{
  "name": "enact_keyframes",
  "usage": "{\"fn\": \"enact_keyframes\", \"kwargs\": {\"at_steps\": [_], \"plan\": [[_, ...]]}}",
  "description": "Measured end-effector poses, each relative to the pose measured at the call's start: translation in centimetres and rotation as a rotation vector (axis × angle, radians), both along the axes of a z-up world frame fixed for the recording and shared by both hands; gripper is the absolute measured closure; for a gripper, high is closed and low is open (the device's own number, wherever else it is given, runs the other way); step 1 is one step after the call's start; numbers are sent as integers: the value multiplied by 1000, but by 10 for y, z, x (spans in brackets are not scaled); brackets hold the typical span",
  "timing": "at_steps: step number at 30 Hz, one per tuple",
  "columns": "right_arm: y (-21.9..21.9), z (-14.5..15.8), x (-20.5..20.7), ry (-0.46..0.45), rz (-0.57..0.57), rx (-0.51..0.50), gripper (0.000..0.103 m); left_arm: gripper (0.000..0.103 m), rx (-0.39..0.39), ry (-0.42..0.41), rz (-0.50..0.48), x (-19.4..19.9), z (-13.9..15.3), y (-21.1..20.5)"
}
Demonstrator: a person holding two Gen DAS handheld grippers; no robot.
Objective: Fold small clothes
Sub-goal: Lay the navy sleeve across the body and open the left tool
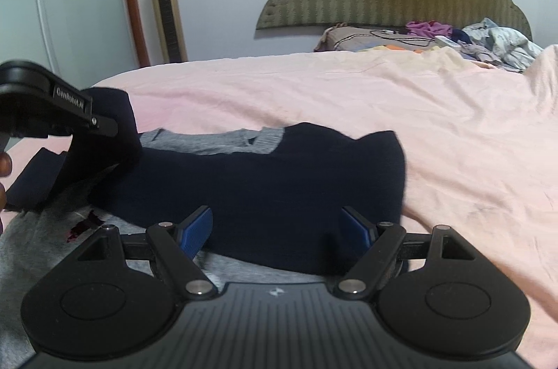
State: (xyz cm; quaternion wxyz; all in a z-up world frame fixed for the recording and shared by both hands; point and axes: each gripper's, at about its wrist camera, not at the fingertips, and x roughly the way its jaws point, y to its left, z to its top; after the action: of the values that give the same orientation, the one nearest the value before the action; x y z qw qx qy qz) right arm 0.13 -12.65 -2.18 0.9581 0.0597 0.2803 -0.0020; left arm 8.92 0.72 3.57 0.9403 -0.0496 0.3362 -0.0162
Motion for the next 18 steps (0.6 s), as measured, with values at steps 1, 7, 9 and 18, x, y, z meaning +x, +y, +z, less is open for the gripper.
{"fn": "enact_keyframes", "kwargs": {"at_steps": [1,7,9,18], "plan": [[-3,0,-1,0,-6,2,23,99,3,3,-5,3,-1,-3],[-15,-3,-3,5,-33,21,23,85,-10,62,-62,12,-13,-21],[-17,-4,-3,6,-34,25,23,57,-68,116,-121,18,-24,-23],[-25,0,8,14,-20,102,23,6,-115,85,-82,14,-23,-4]]}}
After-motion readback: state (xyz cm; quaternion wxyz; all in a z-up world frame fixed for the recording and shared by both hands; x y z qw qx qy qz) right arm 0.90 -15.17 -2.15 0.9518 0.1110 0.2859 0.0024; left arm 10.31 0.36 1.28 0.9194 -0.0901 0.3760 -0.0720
